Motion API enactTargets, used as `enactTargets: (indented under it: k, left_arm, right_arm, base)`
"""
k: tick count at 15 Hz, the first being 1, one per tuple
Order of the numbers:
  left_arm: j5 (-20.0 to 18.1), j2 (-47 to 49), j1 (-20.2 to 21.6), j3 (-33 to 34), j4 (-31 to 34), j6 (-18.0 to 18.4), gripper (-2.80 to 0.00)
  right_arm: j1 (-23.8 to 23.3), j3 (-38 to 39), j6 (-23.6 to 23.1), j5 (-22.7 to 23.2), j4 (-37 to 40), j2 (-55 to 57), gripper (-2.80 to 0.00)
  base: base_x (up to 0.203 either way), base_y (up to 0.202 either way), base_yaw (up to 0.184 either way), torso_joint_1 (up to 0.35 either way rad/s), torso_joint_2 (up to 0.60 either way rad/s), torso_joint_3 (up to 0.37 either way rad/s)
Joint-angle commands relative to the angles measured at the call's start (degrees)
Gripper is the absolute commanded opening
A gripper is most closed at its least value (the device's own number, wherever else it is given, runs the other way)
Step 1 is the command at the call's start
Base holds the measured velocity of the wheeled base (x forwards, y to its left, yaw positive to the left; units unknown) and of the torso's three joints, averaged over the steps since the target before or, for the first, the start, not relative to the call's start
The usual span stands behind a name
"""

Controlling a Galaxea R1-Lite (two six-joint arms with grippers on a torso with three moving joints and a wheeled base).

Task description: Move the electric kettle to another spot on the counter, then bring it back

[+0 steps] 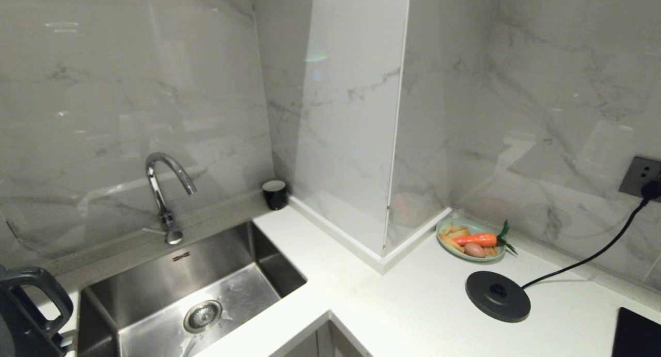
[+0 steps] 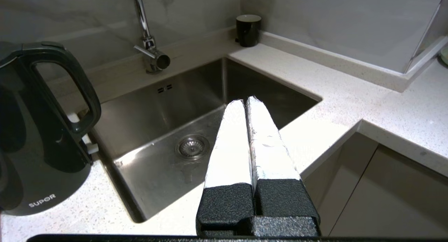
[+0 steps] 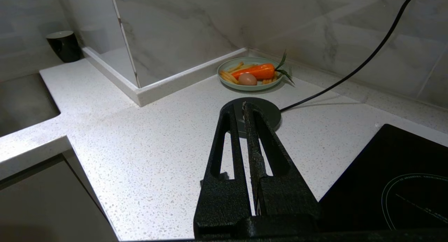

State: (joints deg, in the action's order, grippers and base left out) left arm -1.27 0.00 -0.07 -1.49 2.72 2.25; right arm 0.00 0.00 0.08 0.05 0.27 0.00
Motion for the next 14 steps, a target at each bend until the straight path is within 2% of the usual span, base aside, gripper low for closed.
enactTargets:
  k: [1,14]
  left_arm:
    - [-0.2,0.2,0.01,-0.86,3.38,0.71,-2.8]
    - [0.04,0.09,-0.01,-1.15,3.96,0.38,-2.8]
  right_arm:
    - [0.0,0.0,0.01,0.04,0.0,0.0,-2.8]
    - [0.0,0.0,-0.08,0.04,0.0,0.0,-2.8]
  base:
    - [0.0,0.0,0.0,0.0,0.0,0.0]
    - [0.0,0.0,0.0,0.0,0.0,0.0]
